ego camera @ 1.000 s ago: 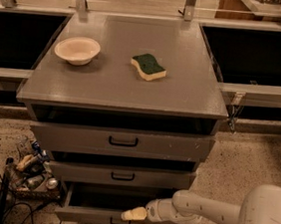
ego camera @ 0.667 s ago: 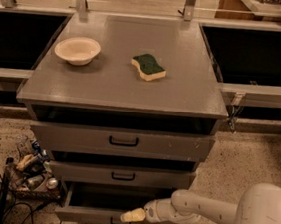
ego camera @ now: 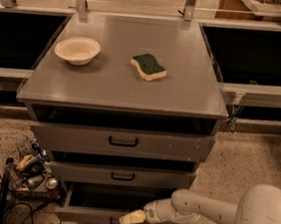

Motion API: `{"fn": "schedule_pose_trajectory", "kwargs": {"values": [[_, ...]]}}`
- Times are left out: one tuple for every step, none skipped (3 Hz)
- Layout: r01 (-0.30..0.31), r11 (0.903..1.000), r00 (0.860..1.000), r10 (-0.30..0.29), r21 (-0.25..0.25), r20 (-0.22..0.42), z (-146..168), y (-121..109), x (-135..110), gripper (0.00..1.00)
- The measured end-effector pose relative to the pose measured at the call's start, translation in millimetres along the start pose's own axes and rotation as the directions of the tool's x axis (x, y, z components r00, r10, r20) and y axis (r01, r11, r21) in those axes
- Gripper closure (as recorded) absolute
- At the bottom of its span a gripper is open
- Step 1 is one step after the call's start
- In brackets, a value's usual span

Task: Open bottom drawer

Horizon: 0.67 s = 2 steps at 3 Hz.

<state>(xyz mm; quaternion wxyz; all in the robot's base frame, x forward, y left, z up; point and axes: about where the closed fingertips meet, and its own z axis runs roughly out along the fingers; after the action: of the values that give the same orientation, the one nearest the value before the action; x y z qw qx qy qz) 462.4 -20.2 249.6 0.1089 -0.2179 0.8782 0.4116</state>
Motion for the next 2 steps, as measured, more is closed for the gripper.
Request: {"fn": "schedule_pose_trajectory", "kwargs": {"values": [[0.008, 0.9999, 1.000, -0.008, -0.013, -0.002, -1.3, 2.2, 2.3, 0.00], [0.013, 0.9994, 1.000, -0.013, -0.031, -0.008, -3.7, 3.0, 18.1, 0.00]]}}
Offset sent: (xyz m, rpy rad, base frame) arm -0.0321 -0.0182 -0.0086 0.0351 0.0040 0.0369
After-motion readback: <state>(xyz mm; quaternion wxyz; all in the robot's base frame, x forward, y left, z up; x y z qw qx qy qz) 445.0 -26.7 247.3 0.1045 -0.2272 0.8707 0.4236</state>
